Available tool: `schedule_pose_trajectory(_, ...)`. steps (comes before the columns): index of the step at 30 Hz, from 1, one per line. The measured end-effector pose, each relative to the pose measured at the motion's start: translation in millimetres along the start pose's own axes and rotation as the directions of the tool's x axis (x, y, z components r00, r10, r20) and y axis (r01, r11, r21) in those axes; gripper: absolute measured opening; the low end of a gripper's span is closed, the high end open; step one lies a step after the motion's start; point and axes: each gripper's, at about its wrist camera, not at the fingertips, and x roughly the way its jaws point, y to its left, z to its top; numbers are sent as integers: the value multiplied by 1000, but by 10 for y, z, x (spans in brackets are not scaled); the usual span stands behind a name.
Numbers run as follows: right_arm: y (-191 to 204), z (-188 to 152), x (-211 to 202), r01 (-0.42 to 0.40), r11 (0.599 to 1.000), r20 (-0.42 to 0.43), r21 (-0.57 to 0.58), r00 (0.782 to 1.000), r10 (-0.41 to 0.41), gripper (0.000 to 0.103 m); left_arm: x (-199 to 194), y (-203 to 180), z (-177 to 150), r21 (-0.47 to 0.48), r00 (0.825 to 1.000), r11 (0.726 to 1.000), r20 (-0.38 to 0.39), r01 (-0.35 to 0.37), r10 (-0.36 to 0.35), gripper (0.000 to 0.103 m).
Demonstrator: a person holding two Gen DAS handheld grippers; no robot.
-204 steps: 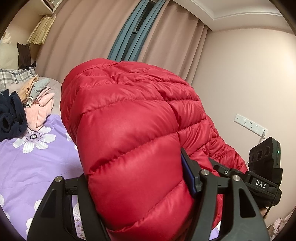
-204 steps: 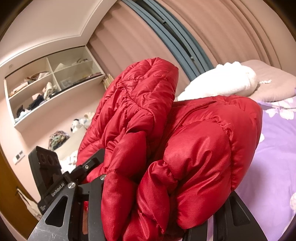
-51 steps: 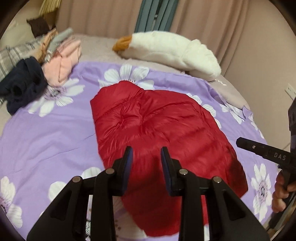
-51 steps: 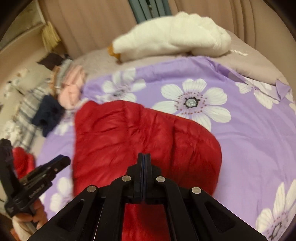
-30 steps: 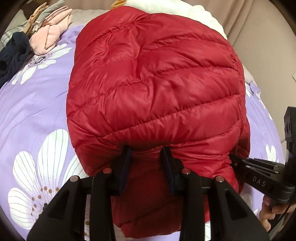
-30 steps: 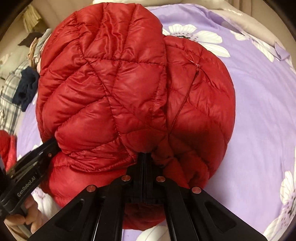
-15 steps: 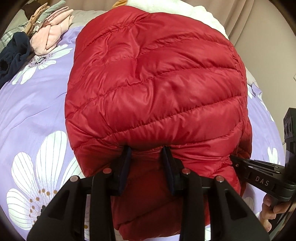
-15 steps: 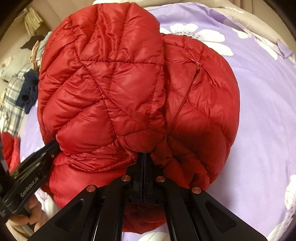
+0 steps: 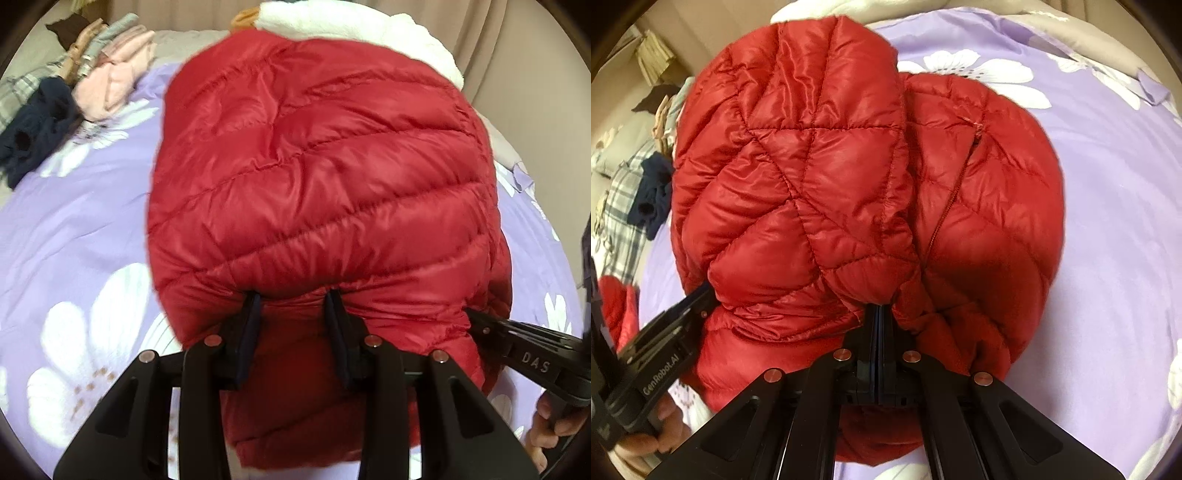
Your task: Fold large clothes
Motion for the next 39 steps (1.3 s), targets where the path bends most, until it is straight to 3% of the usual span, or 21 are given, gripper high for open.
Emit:
schedule_pose_trajectory(3, 75, -127, -297, 7, 1000, 26, -3, 1000, -7, 0, -347, -151, -70, 52, 997, 996, 25, -75, 74, 34)
schedule_pose_trajectory(5, 134, -181, -541, 36, 999, 58, -37, 998, -34, 0, -726, -206, -125, 53, 997, 998, 77, -35, 31, 35)
schedule_pose_trajectory(8, 321, -337, -1130, 155, 981, 199, -121, 972, -129, 0, -1323, -230, -190, 33, 987, 999, 158, -4, -1, 36)
schedule_pose_trajectory(11, 485, -564, -1717, 188, 966, 312, -179, 942, -126, 0, -1937, -249, -266, 8, 966, 999, 253, -49, 45, 41)
schedule_pose_trajectory(14, 565, -809, -2209, 187, 966, 394, -177, 913, -104, 0, -2540, -280, -488, 11, 943, 996, 324, -84, 76, 66)
schedule_pose_trajectory(15, 576, -883, -2328, 192, 965, 412, -179, 905, -103, 0, -2683, -286, -577, 9, 937, 996, 342, -86, 78, 79)
schedule_pose_trajectory(16, 607, -964, -2436, 205, 961, 429, -184, 897, -109, 0, -2864, -267, -677, -5, 925, 997, 373, -78, 75, 89)
schedule_pose_trajectory(19, 676, -1260, -2682, 281, 944, 494, -172, 854, -164, 0, -3279, -199, -934, -39, 872, 999, 487, -22, 39, 103)
schedule_pose_trajectory(22, 605, -1435, -2795, 286, 950, 546, -128, 820, -174, 0, -3518, -176, -1162, -105, 817, 994, 574, 3, 58, 103)
schedule_pose_trajectory(23, 572, -1489, -2808, 268, 956, 550, -116, 819, -163, 0, -3579, -171, -1234, -131, 801, 991, 596, 21, 62, 103)
schedule_pose_trajectory(24, 555, -1525, -2837, 246, 964, 549, -105, 822, -150, 13, -3619, -160, -1307, -154, 791, 987, 608, 38, 64, 103)
schedule_pose_trajectory(25, 499, -1587, -2855, 213, 973, 551, -87, 824, -131, 33, -3640, -154, -1372, -164, 784, 985, 618, 57, 58, 103)
schedule_pose_trajectory(26, 465, -1642, -2866, 181, 981, 562, -69, 819, -111, 82, -3640, -140, -1386, -159, 778, 985, 627, 67, 48, 103)
schedule_pose_trajectory(27, 427, -1698, -2893, 151, 987, 585, -47, 805, -96, 103, -3647, -141, -1422, -155, 771, 986, 635, 66, 48, 103)
schedule_pose_trajectory(28, 366, -1777, -2938, 110, 994, 620, -27, 781, -70, 103, -3667, -134, -1455, -158, 763, 986, 644, 51, 64, 103)
schedule_pose_trajectory(31, 313, -1836, -3005, 45, 999, 631, -24, 775, -20, 103, -3736, -109, -1547, -186, 730, 983, 671, -2, 128, 103)
schedule_pose_trajectory(32, 316, -1854, -3053, 40, 999, 650, -23, 760, -15, 103, -3752, -114, -1558, -177, 727, 984, 674, -11, 130, 103)
schedule_pose_trajectory(36, 440, -1971, -3205, 90, 996, 732, -17, 680, -48, 103, -3817, -115, -1617, -152, 716, 988, 688, -17, 118, 103)
schedule_pose_trajectory(39, 526, -2073, -3247, 123, 992, 764, -20, 642, -65, 103, -3874, -98, -1669, -159, 697, 987, 709, 16, 103, 103)
